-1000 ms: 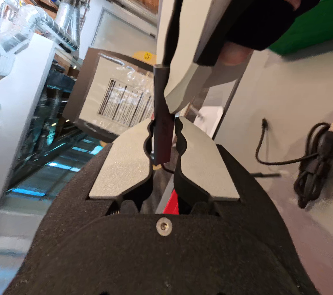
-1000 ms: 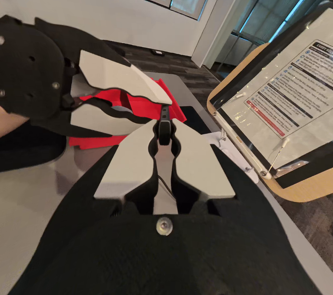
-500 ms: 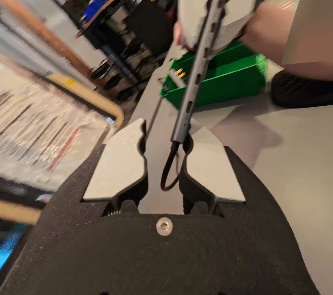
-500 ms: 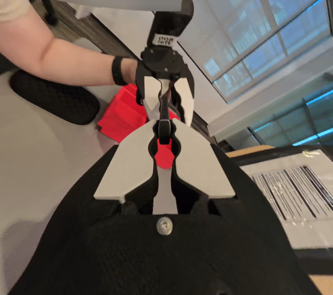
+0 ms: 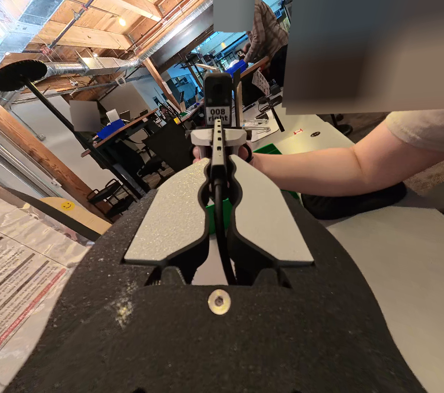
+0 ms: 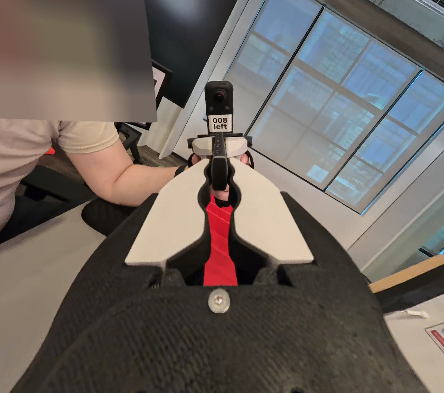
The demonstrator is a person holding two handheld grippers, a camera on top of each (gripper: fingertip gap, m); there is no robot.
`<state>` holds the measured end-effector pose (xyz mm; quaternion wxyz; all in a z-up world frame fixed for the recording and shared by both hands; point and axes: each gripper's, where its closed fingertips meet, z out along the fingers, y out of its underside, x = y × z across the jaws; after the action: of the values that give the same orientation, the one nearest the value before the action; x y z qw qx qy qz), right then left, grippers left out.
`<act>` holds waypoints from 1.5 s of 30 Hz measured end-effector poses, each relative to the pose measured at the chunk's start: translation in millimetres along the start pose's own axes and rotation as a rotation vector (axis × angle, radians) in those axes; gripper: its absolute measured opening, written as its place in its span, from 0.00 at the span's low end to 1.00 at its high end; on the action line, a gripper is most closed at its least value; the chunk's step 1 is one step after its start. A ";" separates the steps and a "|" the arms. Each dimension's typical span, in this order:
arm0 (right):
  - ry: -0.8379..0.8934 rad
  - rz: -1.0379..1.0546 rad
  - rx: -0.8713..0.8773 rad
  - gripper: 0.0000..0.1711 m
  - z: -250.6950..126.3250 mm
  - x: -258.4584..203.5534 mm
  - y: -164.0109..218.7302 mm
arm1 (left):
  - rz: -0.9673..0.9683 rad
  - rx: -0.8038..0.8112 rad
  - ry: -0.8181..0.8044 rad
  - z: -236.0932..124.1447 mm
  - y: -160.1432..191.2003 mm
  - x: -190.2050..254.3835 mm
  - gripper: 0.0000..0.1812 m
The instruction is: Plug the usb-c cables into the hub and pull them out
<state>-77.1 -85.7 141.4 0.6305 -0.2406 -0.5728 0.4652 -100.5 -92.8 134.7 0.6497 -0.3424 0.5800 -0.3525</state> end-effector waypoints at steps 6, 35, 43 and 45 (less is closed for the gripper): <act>-0.008 0.025 0.067 0.06 -0.6 0.3 -1.2 | -0.014 -0.034 0.001 0.9 -1.7 0.0 0.05; 0.764 0.551 -1.504 0.29 -141.6 35.5 309.2 | 0.069 -0.205 -0.557 -72.5 -18.1 -81.7 0.05; 0.968 0.499 -1.405 0.33 -141.4 38.9 328.1 | 0.043 -0.182 -0.533 -68.7 -19.8 -78.5 0.05; 0.981 0.466 -1.402 0.32 -142.3 43.6 329.9 | 0.030 -0.179 -0.521 -67.1 -19.1 -78.0 0.05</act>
<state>-49.0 133.4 -145.3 0.4021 -0.8543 -0.3278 -0.0317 -174.6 -38.3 184.8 0.7492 -0.4692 0.4271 -0.1903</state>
